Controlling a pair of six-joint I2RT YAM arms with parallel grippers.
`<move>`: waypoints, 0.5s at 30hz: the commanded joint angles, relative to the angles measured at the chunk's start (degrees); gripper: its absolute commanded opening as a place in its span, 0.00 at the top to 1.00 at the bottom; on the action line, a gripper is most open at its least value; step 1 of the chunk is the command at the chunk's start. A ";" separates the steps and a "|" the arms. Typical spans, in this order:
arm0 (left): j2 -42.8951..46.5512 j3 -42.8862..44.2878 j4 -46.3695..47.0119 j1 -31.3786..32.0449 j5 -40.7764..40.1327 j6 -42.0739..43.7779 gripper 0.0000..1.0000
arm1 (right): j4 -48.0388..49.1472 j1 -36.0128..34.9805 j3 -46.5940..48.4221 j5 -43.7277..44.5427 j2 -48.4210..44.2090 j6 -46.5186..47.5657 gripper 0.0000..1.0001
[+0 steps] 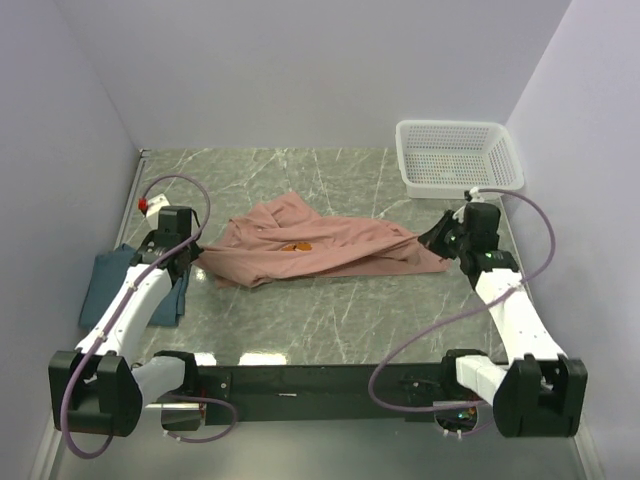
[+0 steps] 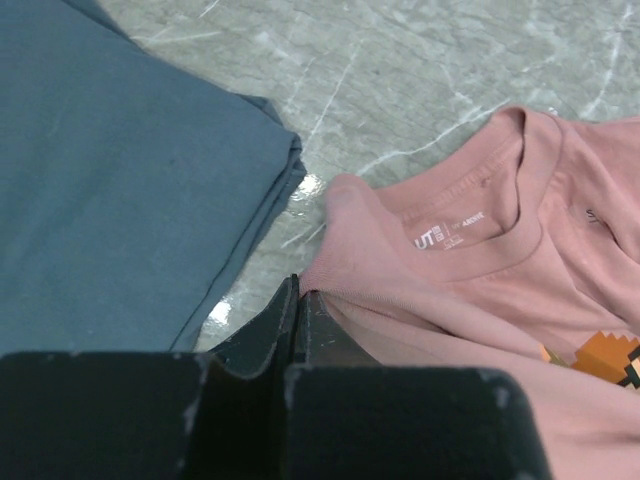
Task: Fold and stack the t-shirts
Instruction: Flatten the tshirt out
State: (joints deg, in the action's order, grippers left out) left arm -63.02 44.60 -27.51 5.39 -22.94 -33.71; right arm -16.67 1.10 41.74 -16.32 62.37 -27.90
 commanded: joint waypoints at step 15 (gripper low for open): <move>7.91 0.32 -9.58 -3.63 6.06 -5.83 0.99 | -25.42 -0.22 -6.22 5.68 -33.26 -7.68 1.00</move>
State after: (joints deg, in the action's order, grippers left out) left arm -57.69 45.89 -35.11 2.68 -18.74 -37.65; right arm -34.48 1.10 38.48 -11.18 32.51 -30.00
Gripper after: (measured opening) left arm 0.013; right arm 0.009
